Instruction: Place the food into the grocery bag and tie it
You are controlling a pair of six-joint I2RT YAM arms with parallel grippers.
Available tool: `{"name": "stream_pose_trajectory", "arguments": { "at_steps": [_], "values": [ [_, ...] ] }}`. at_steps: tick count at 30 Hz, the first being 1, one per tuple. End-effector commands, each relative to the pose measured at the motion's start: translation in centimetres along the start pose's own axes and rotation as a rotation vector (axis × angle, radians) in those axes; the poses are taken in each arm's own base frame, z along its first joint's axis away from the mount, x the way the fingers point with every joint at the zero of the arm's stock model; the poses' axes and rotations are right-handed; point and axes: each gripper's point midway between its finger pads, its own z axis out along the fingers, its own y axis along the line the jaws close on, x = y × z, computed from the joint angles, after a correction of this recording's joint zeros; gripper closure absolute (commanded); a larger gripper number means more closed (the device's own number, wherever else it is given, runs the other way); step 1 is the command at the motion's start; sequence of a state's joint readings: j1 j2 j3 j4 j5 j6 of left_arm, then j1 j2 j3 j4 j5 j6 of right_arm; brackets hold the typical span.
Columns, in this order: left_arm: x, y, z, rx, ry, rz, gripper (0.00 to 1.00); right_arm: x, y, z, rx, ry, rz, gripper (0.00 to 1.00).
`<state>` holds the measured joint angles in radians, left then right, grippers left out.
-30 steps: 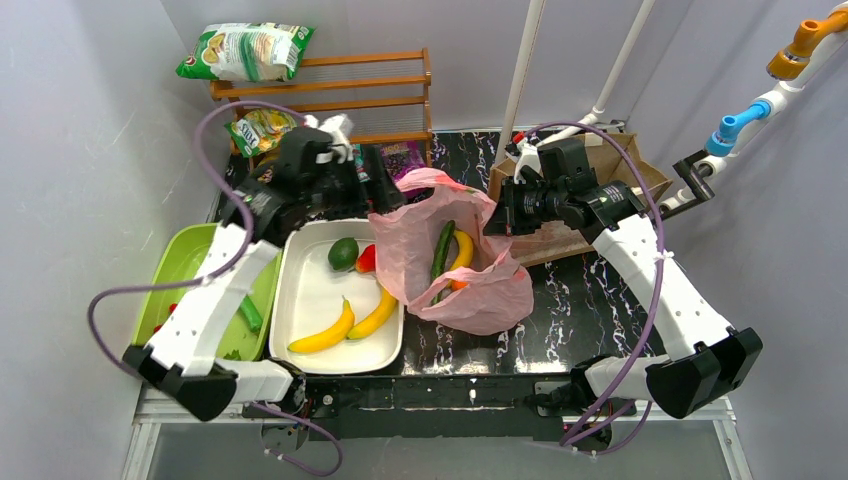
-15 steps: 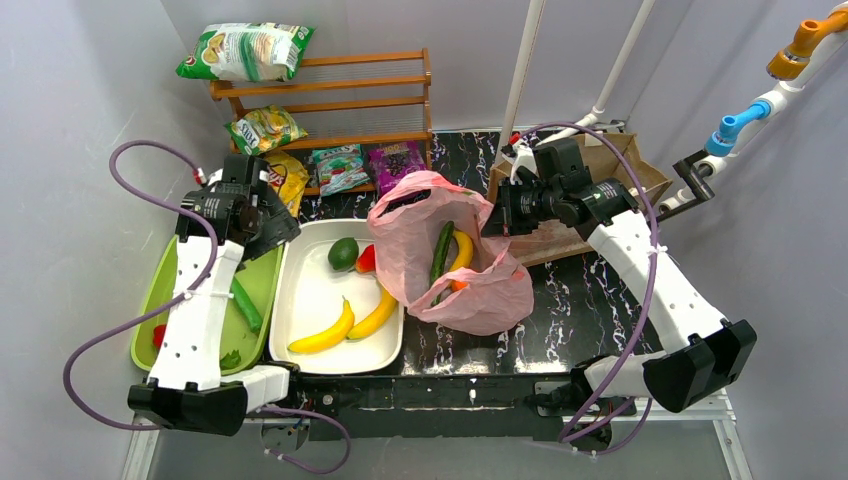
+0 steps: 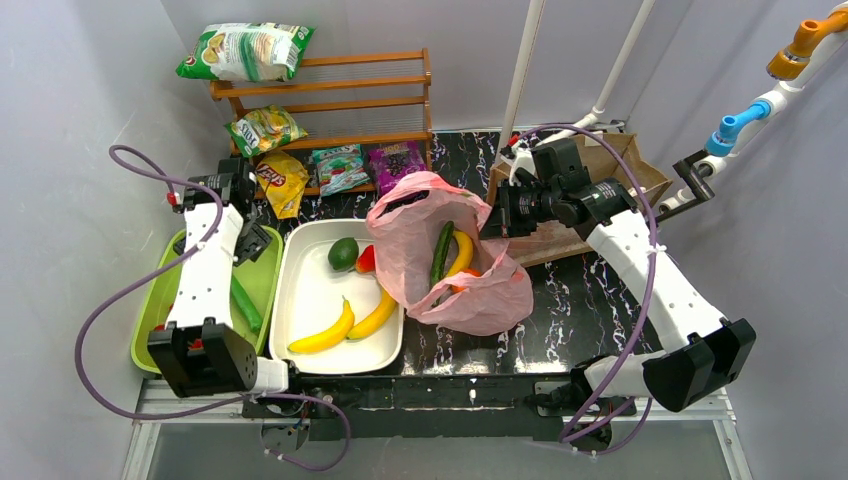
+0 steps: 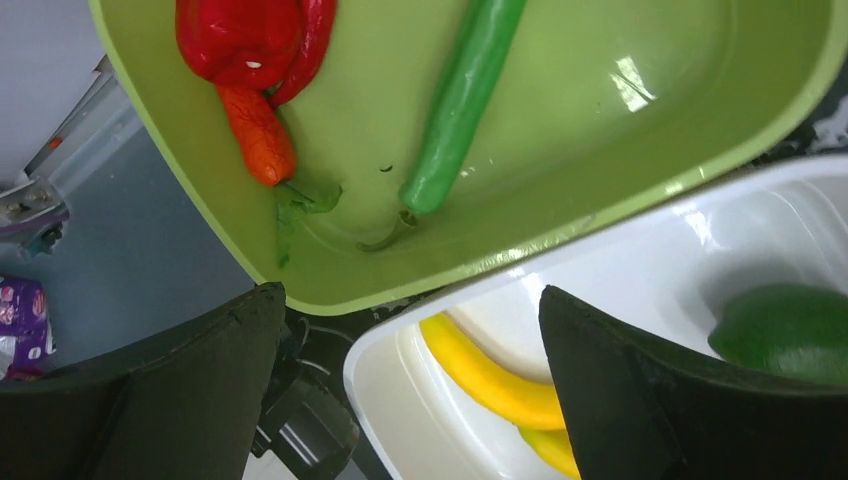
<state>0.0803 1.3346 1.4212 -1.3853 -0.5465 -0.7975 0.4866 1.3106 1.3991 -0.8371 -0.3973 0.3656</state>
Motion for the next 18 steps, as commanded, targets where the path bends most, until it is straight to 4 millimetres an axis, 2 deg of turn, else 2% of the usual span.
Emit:
{"name": "stream_pose_trajectory", "arguments": {
  "at_steps": [1, 5, 6, 9, 12, 18],
  "values": [
    [-1.2, 1.2, 2.1, -0.128, -0.002, -0.073, 0.02, -0.6, 1.3, -0.6, -0.032, -0.007, 0.006, 0.99],
    [-1.0, 3.0, 3.5, -0.144, 0.018, -0.063, 0.02, 0.0, 1.7, -0.7, -0.037, 0.004, 0.003, 0.99],
    [-1.1, 2.8, 3.8, -0.107, -0.006, -0.052, 0.02, 0.2, 1.9, -0.6, -0.04, 0.009, 0.0, 0.99],
    [0.3, 1.8, 4.8, -0.012, -0.014, -0.008, 0.02, 0.8, 2.4, -0.1, -0.052, 0.033, -0.008, 0.99],
    [1.8, 2.8, 6.0, -0.041, -0.003, 0.017, 0.02, 1.1, 3.2, 0.3, -0.064, 0.052, -0.027, 0.99],
    [0.6, 5.8, 6.6, -0.156, -0.043, 0.122, 0.02, 2.3, 4.1, 0.6, -0.07, 0.092, -0.054, 0.99]
  ]
}}
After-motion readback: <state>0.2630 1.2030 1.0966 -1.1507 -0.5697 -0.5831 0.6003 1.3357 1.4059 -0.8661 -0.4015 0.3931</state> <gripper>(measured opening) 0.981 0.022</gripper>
